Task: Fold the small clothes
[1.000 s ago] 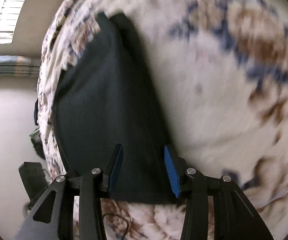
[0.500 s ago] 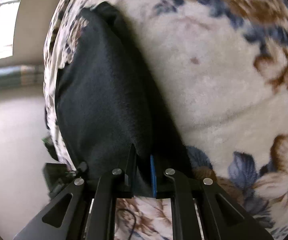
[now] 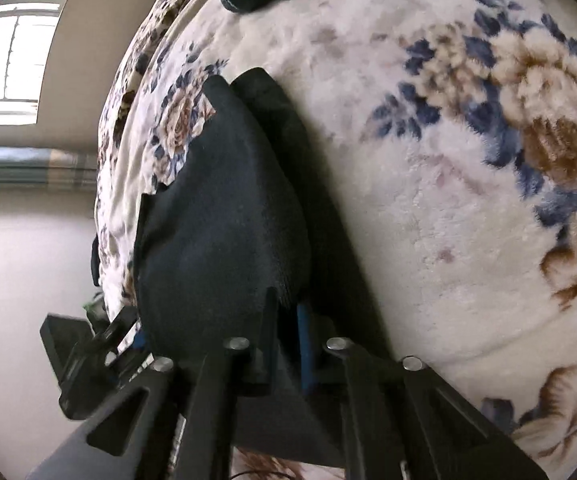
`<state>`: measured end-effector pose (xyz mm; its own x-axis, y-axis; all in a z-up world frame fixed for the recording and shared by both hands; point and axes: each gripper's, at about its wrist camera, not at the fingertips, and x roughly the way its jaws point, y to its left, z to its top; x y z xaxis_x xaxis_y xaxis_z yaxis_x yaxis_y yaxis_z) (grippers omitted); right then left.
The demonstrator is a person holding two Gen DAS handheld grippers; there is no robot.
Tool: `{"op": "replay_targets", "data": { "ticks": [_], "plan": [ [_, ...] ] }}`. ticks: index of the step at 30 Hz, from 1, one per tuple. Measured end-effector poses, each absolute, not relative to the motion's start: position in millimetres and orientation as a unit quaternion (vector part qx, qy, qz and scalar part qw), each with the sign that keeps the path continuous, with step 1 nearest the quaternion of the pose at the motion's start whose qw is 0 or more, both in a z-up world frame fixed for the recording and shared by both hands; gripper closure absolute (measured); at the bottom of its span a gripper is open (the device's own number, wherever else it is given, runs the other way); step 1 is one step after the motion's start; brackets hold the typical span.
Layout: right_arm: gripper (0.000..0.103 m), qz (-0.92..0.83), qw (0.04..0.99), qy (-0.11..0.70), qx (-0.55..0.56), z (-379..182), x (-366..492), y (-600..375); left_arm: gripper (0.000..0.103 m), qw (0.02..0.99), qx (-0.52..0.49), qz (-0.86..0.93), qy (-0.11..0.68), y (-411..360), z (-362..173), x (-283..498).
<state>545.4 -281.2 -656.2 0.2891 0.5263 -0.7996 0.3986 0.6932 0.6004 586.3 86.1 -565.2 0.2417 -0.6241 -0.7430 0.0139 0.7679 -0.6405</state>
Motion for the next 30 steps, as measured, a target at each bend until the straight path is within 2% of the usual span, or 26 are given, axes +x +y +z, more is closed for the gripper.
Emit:
{"op": "replay_targets", "data": {
  "ticks": [3,6,8,9,10,11,12,16,17,18,19,23,26,28,29,30],
  "plan": [
    [0.096,0.010,0.690,0.597,0.408,-667,545,-295,0.094,0.734,-0.259,-0.210,0.592,103,-579,586],
    [0.094,0.026,0.692,0.612,0.382,-664,548,-293,0.090,0.737,-0.250,-0.216,0.590,103,-566,587],
    [0.091,0.040,0.690,0.622,0.367,-655,556,-289,0.075,0.741,-0.258,-0.222,0.580,105,-558,595],
    [0.086,0.042,0.692,0.623,0.362,-651,562,-289,0.064,0.742,-0.264,-0.226,0.574,102,-558,603],
    [0.082,0.042,0.701,0.614,0.361,-646,571,-290,0.061,0.744,-0.266,-0.224,0.570,100,-559,612],
    [0.066,0.039,0.708,0.606,0.361,-644,578,-292,0.061,0.746,-0.265,-0.218,0.571,95,-562,623],
    [0.062,0.030,0.714,0.597,0.365,-642,586,-297,0.061,0.747,-0.262,-0.220,0.570,90,-564,631],
    [0.062,0.031,0.700,0.588,0.404,-660,636,-303,0.065,0.759,-0.202,-0.227,0.576,62,-570,659],
    [0.062,0.030,0.701,0.588,0.403,-663,645,-301,0.074,0.765,-0.183,-0.226,0.575,58,-569,661],
    [0.082,0.035,0.709,0.587,0.391,-664,655,-297,0.097,0.772,-0.156,-0.223,0.574,53,-568,662],
    [0.097,0.033,0.721,0.581,0.376,-661,661,-295,0.097,0.780,-0.127,-0.221,0.572,49,-567,663],
    [0.096,0.000,0.742,0.570,0.353,-655,667,-302,0.097,0.779,-0.106,-0.203,0.584,55,-580,664],
    [0.095,0.021,0.724,0.602,0.336,-665,670,-296,0.093,0.772,-0.127,-0.201,0.589,61,-572,660],
    [0.089,0.036,0.709,0.616,0.342,-658,664,-298,0.082,0.764,-0.166,-0.208,0.588,73,-558,650],
    [0.080,0.048,0.705,0.618,0.345,-649,656,-300,0.079,0.763,-0.187,-0.215,0.581,80,-549,641],
    [0.066,0.056,0.710,0.615,0.337,-640,644,-301,0.071,0.761,-0.212,-0.226,0.570,89,-541,626]
  ]
}}
